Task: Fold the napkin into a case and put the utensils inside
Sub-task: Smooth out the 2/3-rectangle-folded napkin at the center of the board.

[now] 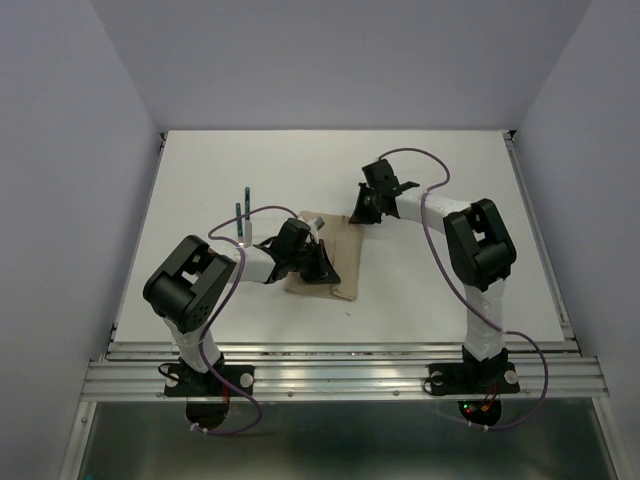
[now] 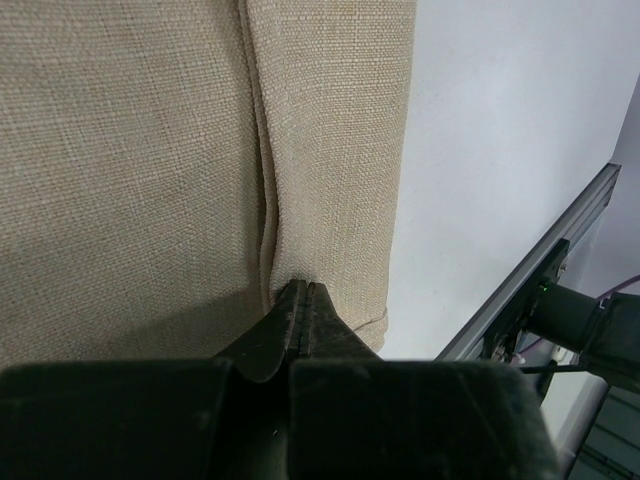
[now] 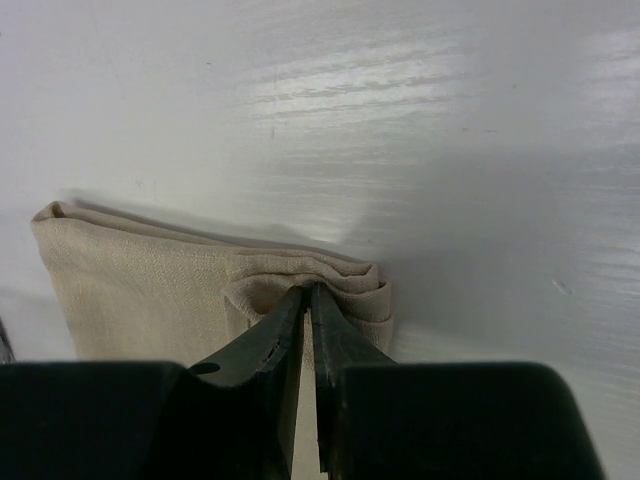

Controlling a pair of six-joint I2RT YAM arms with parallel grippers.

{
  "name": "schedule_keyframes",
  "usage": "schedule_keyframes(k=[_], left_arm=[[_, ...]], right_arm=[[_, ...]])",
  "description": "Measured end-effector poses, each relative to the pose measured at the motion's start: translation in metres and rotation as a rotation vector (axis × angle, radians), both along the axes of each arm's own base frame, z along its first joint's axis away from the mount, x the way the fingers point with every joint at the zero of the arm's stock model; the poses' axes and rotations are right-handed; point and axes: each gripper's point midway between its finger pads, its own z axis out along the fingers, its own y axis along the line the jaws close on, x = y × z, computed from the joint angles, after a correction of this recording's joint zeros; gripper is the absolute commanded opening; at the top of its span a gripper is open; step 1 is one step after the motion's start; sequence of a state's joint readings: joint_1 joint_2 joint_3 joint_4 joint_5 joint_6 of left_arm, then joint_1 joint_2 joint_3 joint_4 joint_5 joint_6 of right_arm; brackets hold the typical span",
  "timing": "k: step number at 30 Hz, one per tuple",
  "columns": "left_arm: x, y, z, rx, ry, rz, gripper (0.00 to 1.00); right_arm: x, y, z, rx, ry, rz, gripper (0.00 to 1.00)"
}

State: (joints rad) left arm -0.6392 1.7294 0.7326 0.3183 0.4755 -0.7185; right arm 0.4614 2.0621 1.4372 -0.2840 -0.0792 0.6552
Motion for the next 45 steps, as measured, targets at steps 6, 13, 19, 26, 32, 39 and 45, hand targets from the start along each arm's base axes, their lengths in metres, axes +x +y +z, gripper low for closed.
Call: schedule_keyframes(k=[6, 13, 19, 26, 32, 39, 45], left_arm=[[-0.001, 0.000, 0.001, 0.000, -0.005, -0.008, 0.06], [-0.011, 0.017, 0.012, 0.063, -0.022, -0.015, 0.29], [0.008, 0.025, 0.046, 0.084, -0.093, 0.010, 0.49], [0.082, 0.029, 0.072, 0.081, -0.146, 0.116, 0.59], [0.131, 0.011, 0.065, 0.092, -0.143, 0.137, 0.58], [0.153, 0.001, 0.045, 0.121, -0.106, 0.138, 0.56], [0.162, -0.002, 0.032, 0.145, -0.094, 0.127, 0.55]], right_arm=[[0.003, 0.009, -0.001, 0.003, -0.005, 0.013, 0.13], [0.001, 0.011, -0.003, -0.001, -0.004, 0.022, 0.13], [0.000, 0.012, -0.003, -0.002, -0.007, 0.042, 0.13], [-0.001, 0.013, -0.002, 0.000, -0.010, 0.067, 0.13], [-0.002, 0.015, -0.002, 0.007, -0.009, 0.082, 0.13], [-0.003, 0.017, -0.001, 0.015, -0.006, 0.091, 0.14], [-0.001, 0.020, -0.002, 0.022, -0.006, 0.102, 0.13]])
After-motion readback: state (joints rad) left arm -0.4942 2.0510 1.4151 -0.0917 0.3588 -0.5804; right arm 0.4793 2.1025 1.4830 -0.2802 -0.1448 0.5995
